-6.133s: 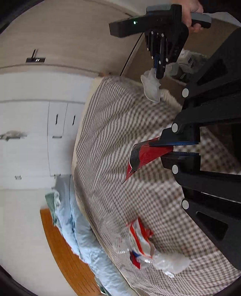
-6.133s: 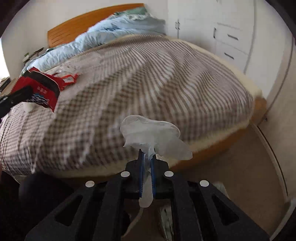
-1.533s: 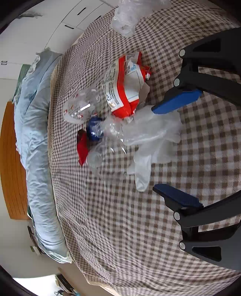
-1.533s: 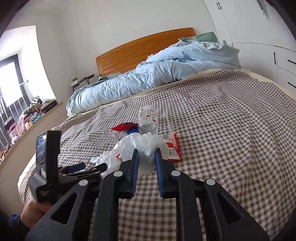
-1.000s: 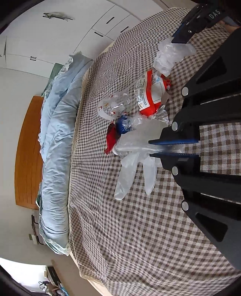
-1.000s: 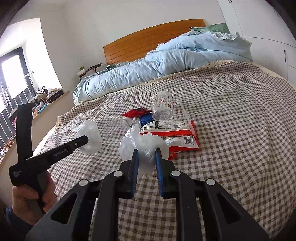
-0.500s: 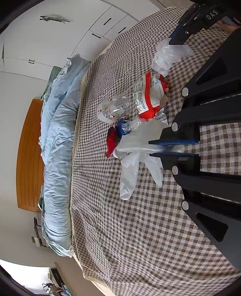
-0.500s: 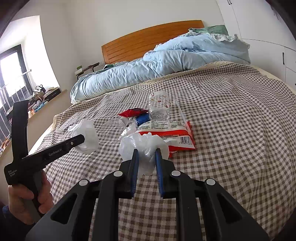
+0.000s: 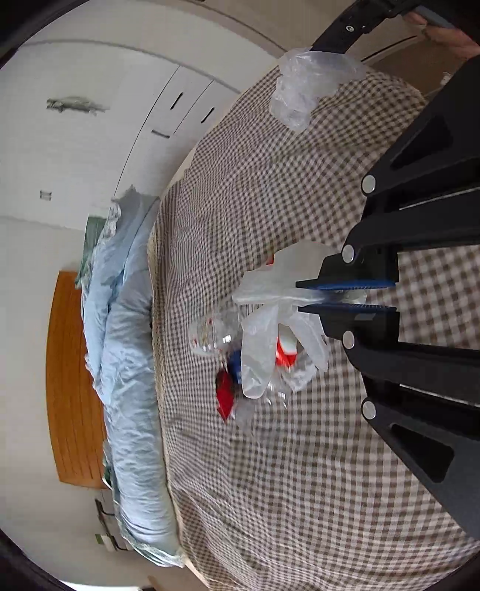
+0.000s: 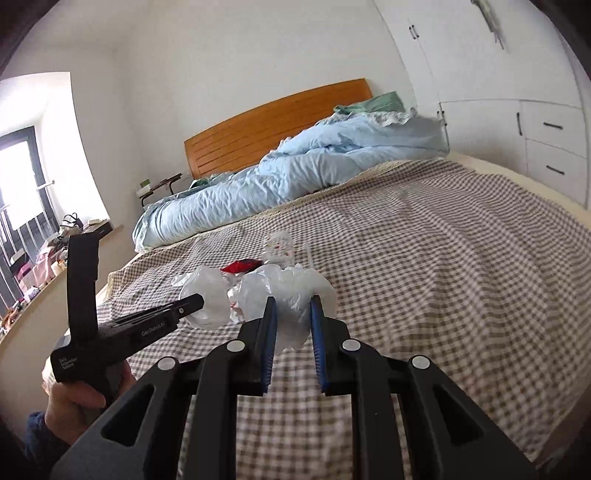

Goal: Collect trash
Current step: 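Carry the glove and plastic bag over to the floor bin, then open both grippers over the bin to drop the glove and bag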

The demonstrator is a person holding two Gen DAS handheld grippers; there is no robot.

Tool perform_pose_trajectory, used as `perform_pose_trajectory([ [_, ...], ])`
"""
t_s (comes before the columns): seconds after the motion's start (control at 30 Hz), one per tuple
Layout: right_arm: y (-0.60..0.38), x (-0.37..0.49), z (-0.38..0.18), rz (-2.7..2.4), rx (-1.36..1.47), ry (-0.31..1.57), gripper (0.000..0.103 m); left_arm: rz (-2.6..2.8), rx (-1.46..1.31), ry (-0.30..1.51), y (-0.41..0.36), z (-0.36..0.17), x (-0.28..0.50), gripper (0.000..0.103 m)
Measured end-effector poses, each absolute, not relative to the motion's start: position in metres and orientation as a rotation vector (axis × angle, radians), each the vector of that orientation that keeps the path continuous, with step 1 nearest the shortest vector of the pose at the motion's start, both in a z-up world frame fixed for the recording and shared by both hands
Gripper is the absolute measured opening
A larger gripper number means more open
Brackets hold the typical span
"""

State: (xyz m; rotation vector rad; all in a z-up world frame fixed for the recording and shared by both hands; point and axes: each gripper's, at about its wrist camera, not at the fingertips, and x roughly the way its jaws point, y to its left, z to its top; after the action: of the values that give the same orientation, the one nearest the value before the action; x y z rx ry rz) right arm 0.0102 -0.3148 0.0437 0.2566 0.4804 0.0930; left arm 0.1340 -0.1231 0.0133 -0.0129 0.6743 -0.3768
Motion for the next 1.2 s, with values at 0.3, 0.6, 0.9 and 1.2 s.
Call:
perform_pose_trajectory([
  [0.3, -0.457, -0.134, 0.012, -0.331, 0.213, 0.617, 0.018, -0.760, 0.158, 0.679, -0.271, 0.003, 0.032, 0.003],
  [0.6, -0.531, -0.235, -0.138, -0.506, 0.387, 1.029, 0.018, -1.003, 0.262, 0.819, -0.393, -0.047, -0.046, 0.003],
  [0.9, -0.524, -0.259, -0.296, -0.451, 0.676, 1.283, 0.018, -1.061, 0.420, 1.003, -0.455, -0.120, -0.086, 0.003],
  [1.2, -0.522, -0.261, -0.354, -0.461, 0.788, 1.379, 0.024, -1.058, 0.632, 1.197, -0.517, -0.207, -0.121, 0.003],
])
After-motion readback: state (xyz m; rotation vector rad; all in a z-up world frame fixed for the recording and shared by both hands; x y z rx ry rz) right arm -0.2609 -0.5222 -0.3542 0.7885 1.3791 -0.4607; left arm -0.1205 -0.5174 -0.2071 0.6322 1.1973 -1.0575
